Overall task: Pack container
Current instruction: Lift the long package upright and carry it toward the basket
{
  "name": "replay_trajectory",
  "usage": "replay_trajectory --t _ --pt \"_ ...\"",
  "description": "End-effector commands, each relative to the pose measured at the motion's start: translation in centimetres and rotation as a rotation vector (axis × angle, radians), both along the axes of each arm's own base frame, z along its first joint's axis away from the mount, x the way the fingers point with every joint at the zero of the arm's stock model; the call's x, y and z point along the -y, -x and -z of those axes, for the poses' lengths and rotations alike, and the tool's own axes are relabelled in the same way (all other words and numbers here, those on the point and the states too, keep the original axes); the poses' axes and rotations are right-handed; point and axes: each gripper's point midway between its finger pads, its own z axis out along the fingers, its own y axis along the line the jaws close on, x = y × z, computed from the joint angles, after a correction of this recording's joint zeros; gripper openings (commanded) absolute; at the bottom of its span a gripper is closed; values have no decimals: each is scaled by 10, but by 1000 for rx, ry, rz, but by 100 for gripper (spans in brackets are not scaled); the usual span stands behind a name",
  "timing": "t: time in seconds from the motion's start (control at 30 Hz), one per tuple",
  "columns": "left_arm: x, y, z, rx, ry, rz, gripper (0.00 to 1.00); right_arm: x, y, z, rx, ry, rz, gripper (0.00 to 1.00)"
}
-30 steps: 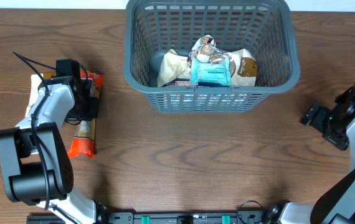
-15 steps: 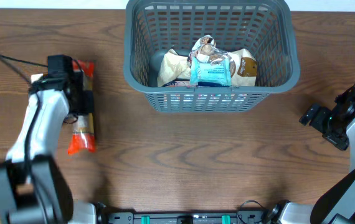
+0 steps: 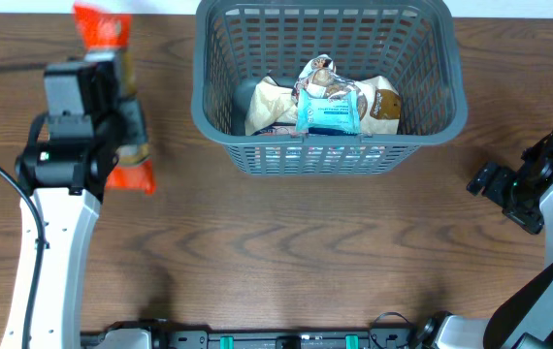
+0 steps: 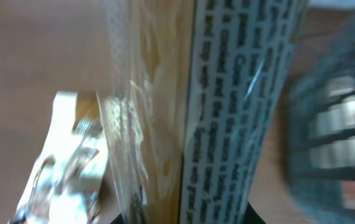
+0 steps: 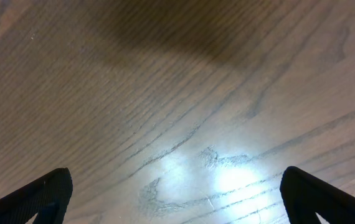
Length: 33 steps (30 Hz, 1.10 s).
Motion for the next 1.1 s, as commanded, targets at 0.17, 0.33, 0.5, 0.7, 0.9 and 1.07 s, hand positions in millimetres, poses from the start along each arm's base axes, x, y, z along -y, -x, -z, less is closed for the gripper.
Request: replay_trajectory --t 0.17,0.33,0.5,0.7,0.9,1.07 --pt "57 -21 -137 232 -41 187 6 -6 -3 -1 14 -15 -12 99" --pt "82 -35 -154 221 -105 294 6 -6 -3 -1 14 -15 -12 99" --pt "119 -43 -145 202 -179 438 6 -6 -3 -1 13 -16 -12 99" --pt "165 -35 -133 198 -292 624 6 -6 -2 -1 11 -16 -12 99" --pt "182 -23 -131 197 -481 702 6 -6 -2 -1 10 -15 -16 99" --pt "185 -19 -128 189 -515 733 6 -6 -2 -1 10 -13 -22 99"
